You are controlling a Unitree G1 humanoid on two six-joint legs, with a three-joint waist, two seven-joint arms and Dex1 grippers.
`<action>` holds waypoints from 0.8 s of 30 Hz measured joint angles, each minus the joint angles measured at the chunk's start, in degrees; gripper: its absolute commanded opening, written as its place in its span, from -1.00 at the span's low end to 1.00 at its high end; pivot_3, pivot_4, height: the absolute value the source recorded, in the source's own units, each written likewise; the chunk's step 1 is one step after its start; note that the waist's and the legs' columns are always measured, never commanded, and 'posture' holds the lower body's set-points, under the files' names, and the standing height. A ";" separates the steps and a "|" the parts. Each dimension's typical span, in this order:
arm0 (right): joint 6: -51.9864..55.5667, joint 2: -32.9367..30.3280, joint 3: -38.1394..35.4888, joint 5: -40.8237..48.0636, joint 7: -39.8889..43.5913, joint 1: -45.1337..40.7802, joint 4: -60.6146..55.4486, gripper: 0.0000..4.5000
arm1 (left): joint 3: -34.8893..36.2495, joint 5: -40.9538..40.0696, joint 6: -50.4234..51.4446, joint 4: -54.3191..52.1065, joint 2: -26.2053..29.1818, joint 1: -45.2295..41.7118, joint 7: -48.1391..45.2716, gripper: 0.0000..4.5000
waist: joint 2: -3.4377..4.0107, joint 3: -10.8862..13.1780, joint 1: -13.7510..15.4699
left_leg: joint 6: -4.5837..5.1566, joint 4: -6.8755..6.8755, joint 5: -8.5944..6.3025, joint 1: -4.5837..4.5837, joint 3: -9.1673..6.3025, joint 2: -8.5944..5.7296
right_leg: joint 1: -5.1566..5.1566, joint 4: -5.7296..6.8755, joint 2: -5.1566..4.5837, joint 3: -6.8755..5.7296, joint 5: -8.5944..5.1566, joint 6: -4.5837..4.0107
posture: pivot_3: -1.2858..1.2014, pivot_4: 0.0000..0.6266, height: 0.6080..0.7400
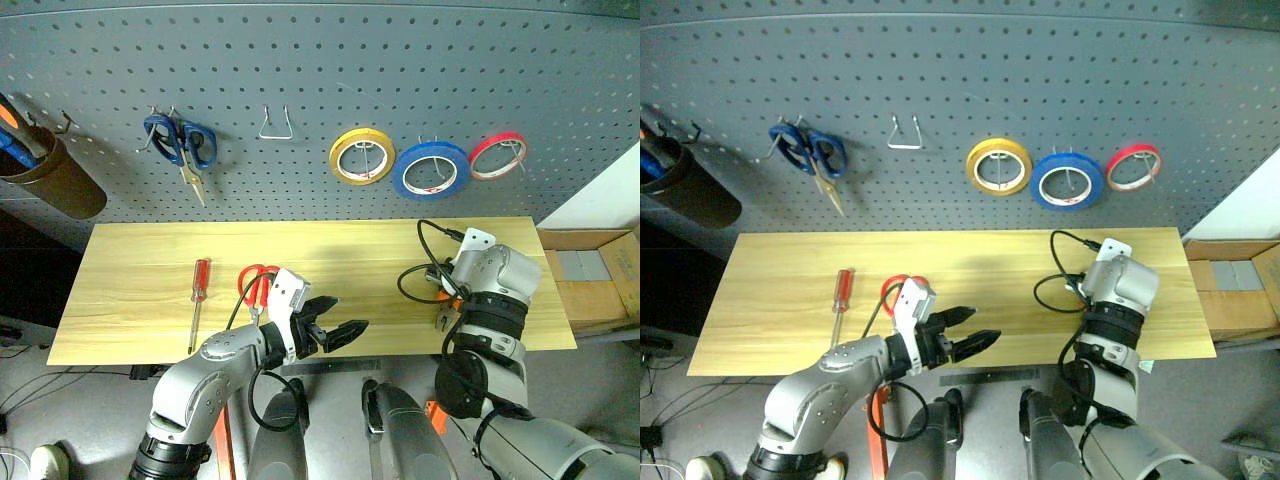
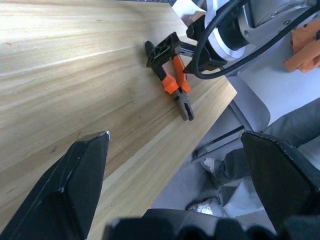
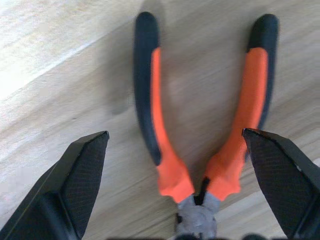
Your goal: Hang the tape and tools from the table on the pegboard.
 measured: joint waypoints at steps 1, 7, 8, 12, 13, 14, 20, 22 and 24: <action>-0.21 -0.18 0.59 -0.01 -0.04 0.61 -0.10 0.97 | 0.03 -0.04 0.06 0.00 0.00 0.21 0.15 1.00 | 0.00 0.00 0.01 | 0.00 0.00 0.00 0.00 -0.01 0.00 | 0.00 -0.01 0.00 -0.02 0.00 0.00 | 0.10 0.18 1.00; -0.86 -0.17 1.01 0.28 -0.78 3.18 -0.42 0.97 | 0.03 -0.17 0.45 -0.12 0.12 0.45 0.78 1.00 | 0.00 0.00 0.02 | 0.00 -0.01 0.00 0.00 0.00 0.00 | 0.00 -0.01 0.00 0.00 0.00 0.00 | 0.10 0.19 1.00; -0.89 -0.17 1.02 0.44 -0.89 3.23 -0.43 0.97 | 0.03 -0.21 0.62 -0.16 0.15 0.45 0.78 1.00 | 0.00 0.00 0.01 | 0.00 -0.01 0.00 0.01 0.00 0.01 | 0.00 -0.01 0.00 0.00 0.00 0.00 | 0.10 0.19 1.00; -1.70 -0.16 0.87 0.92 -1.39 3.28 -0.28 0.97 | 0.04 -0.42 0.93 -0.16 0.53 0.41 0.77 1.00 | 0.00 0.00 0.01 | 0.00 -0.01 0.00 0.00 -0.01 0.01 | 0.00 -0.01 0.00 0.00 0.00 0.00 | 0.10 0.19 1.00; -2.14 -0.17 0.81 1.02 -1.49 3.28 -0.13 0.97 | 0.08 -0.44 0.96 -0.16 0.59 0.39 0.77 1.00 | 0.00 0.00 0.01 | 0.00 -0.01 0.00 0.00 0.00 0.01 | 0.00 -0.02 0.00 0.00 0.00 0.00 | 0.10 0.19 1.00; -2.35 -0.17 0.77 1.10 -1.63 3.28 -0.07 0.97 | 0.16 -0.50 0.96 -0.16 0.60 0.38 0.77 1.00 | 0.00 0.00 0.01 | 0.00 -0.01 0.00 0.00 0.00 0.00 | 0.00 -0.02 0.00 0.00 0.00 0.00 | 0.10 0.19 1.00; -3.88 -0.59 0.82 2.88 -0.75 3.79 0.41 0.43 | 0.28 -1.30 0.96 -0.17 1.26 0.37 0.77 1.00 | 0.01 0.01 0.02 | 0.00 -0.01 0.00 0.00 0.00 0.01 | 0.00 -0.03 0.00 0.00 0.00 0.00 | 0.10 0.20 1.00; -4.46 -1.18 1.05 3.37 -0.40 3.81 1.13 0.11 | 0.27 -1.41 0.96 -0.16 1.26 0.36 0.82 1.00 | 0.01 0.01 0.02 | 0.00 -0.01 0.00 0.00 0.00 0.00 | 0.00 -0.03 0.00 0.01 0.00 0.00 | 0.10 0.20 1.00; -4.75 -1.83 1.31 3.45 0.03 3.82 1.62 0.09 | 0.25 -1.43 0.97 -0.17 1.26 0.35 0.86 1.00 | 0.01 0.01 0.04 | 0.00 -0.01 0.00 0.00 0.00 0.00 | 0.00 -0.03 0.00 0.01 0.00 0.00 | 0.10 0.21 1.00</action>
